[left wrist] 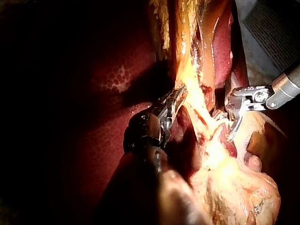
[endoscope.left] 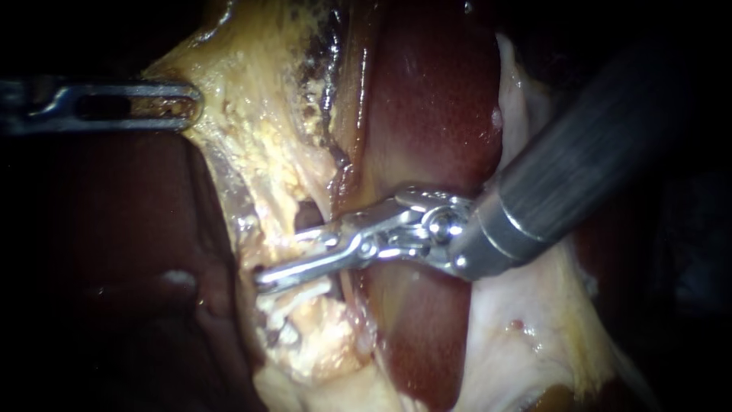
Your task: Clipping third clip left tube
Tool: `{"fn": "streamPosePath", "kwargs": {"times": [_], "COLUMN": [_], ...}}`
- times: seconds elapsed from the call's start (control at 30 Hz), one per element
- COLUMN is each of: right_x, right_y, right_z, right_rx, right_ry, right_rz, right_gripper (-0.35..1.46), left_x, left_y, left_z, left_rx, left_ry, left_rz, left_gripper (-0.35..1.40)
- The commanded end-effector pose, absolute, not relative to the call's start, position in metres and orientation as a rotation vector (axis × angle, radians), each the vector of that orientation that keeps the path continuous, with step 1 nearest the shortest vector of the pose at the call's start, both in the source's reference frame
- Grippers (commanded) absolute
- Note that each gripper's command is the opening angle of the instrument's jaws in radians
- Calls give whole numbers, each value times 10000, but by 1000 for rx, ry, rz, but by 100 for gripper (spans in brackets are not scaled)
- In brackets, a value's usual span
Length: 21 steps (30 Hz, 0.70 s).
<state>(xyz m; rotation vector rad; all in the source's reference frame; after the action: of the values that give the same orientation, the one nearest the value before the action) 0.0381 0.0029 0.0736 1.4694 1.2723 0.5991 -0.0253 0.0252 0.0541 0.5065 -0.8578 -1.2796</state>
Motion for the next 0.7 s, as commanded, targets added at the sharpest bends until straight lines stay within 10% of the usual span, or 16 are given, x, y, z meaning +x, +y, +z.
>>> {"fn": "streamPosePath", "kwargs": {"times": [0.03,0.7], "right_x": [382,412], "right_y": [26,38], "right_z": [733,739], "right_rx": [1476,1432], "right_ry": [1265,1280], "right_rz": [606,801], "right_gripper": [39,39], "left_x": [-253,-256], "left_y": [252,254], "left_z": [542,543], "left_rx": [504,499], "left_ry": [-857,-857], "left_rz": [-1281,-1279], "left_gripper": [-35,-35]}}
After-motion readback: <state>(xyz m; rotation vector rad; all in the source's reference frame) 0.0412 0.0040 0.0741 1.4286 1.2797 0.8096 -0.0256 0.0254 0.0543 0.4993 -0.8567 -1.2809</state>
